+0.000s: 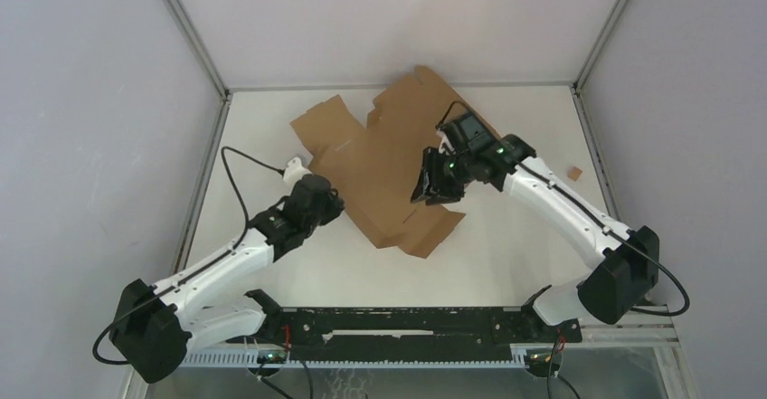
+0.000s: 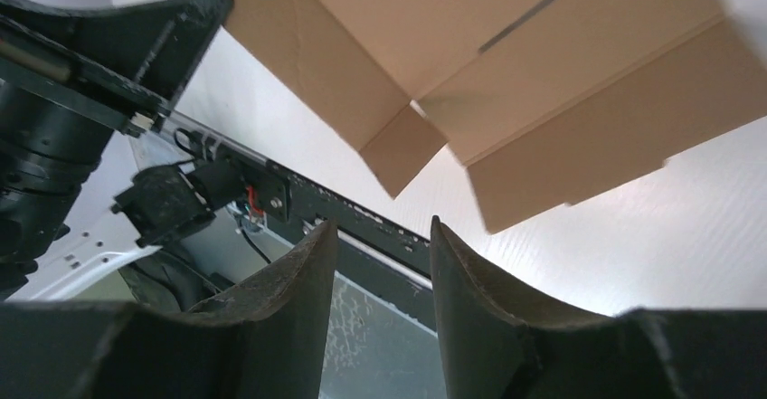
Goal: Fold the paper box
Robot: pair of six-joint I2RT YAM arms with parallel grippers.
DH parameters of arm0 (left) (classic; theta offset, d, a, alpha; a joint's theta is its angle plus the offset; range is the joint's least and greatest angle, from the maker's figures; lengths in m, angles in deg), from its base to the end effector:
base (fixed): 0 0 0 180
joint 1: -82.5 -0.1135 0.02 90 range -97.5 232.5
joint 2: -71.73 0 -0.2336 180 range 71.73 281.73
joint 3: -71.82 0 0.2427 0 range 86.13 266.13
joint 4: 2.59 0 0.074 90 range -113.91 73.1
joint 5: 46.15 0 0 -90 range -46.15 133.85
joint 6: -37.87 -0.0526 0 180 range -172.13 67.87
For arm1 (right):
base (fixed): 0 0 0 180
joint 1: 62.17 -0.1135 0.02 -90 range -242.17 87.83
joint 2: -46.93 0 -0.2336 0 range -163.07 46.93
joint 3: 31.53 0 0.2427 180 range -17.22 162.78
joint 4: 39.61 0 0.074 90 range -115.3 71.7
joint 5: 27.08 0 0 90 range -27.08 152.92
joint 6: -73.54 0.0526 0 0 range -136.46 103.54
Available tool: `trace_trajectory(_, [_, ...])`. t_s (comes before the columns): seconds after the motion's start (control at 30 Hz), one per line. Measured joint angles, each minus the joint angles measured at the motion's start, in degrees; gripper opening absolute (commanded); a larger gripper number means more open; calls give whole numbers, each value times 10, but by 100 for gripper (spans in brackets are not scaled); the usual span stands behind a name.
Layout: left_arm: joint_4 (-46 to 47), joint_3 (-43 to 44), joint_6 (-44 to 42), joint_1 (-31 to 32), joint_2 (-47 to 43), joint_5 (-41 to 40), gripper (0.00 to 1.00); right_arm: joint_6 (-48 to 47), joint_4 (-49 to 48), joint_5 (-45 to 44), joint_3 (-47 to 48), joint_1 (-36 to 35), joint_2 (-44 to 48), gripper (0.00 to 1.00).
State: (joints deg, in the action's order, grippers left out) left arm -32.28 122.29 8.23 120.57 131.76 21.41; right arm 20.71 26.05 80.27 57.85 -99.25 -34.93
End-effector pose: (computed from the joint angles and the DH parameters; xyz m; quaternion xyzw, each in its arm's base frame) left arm 0.1994 -0.1307 0.1980 -0.2531 0.8534 -0.2034 0.4077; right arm 0.2244 0.1892 0.2710 -0.0407 0.9506 0.2794 0.1288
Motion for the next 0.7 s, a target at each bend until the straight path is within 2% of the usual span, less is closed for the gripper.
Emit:
trace_trajectory(0.3, [-143, 162, -141, -60, 35, 79, 0, -83, 44, 7, 71, 93, -7, 50])
trace_trajectory(0.47, [-221, 244, -209, -87, 79, 129, 0, -118, 57, -5, 109, 116, -51, 49])
trace_trajectory(0.7, [-355, 369, -286, -94, 143, 145, 0, -156, 56, -18, 140, 160, -127, 46])
